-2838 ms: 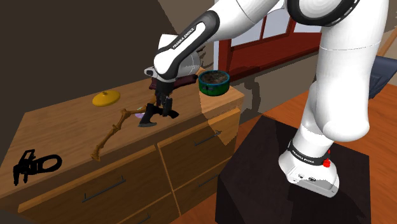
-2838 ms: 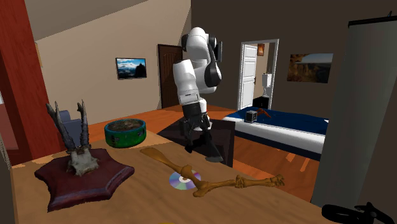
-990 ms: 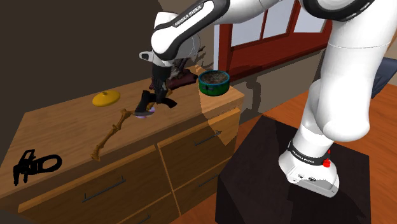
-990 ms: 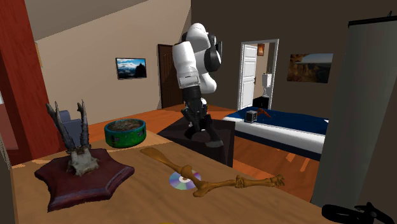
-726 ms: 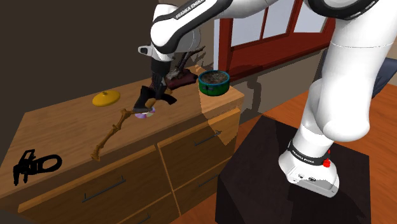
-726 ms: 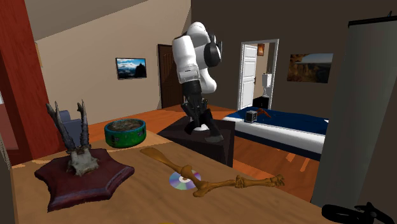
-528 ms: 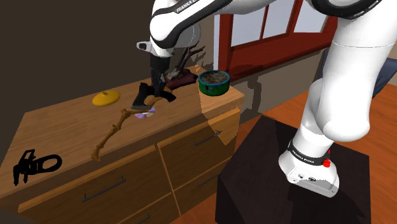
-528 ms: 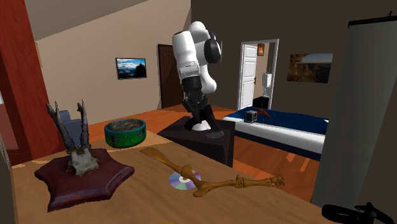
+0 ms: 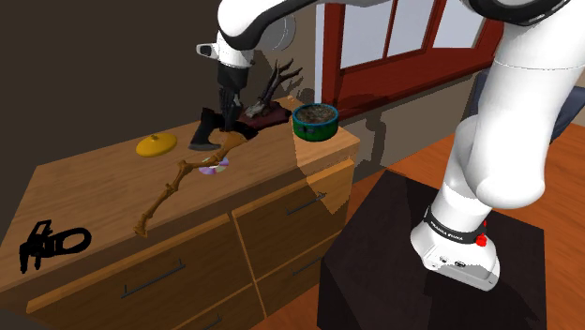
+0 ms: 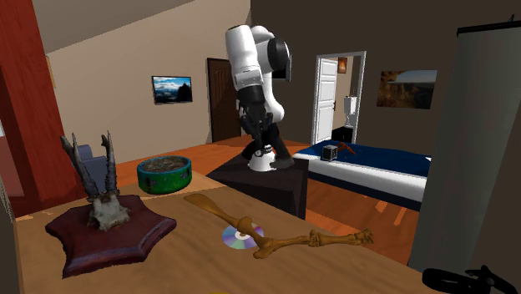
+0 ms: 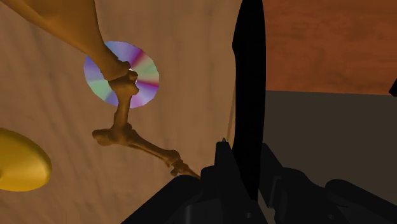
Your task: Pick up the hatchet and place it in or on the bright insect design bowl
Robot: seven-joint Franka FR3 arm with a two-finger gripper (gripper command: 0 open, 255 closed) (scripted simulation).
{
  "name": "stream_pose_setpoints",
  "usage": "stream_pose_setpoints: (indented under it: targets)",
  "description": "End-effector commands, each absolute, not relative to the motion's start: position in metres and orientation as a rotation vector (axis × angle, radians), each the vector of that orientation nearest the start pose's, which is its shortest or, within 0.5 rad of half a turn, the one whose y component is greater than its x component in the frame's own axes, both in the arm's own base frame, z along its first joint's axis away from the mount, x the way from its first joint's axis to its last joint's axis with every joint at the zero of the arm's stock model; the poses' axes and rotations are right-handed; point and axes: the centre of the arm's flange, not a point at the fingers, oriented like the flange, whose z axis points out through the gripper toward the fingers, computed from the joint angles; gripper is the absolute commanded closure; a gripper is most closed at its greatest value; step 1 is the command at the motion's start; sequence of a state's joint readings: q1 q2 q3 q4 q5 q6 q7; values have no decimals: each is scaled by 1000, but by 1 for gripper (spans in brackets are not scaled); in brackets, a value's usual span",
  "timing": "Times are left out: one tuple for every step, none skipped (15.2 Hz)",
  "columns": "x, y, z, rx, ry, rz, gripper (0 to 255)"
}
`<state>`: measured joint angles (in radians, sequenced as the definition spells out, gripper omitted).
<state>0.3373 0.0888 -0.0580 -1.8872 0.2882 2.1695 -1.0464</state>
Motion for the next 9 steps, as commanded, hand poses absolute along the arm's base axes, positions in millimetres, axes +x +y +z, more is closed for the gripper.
stream_pose_setpoints:
  targets:
    - [577, 177, 490, -2451, -1653, -404, 255]
    - [577, 177, 495, -2451, -1653, -404, 255]
    - [577, 177, 501, -2451, -1653, -404, 255]
    - [577, 177, 502, -2451, -1653, -404, 255]
    - [576, 164, 503, -2451, -1653, -404, 255]
    - [575, 150, 505, -2451, -1653, -404, 255]
    - [574, 137, 506, -2451, -1653, -404, 255]
    - [573, 124, 507, -2451, -1653, -404, 255]
    - [572, 111, 508, -2451, -1653, -404, 255]
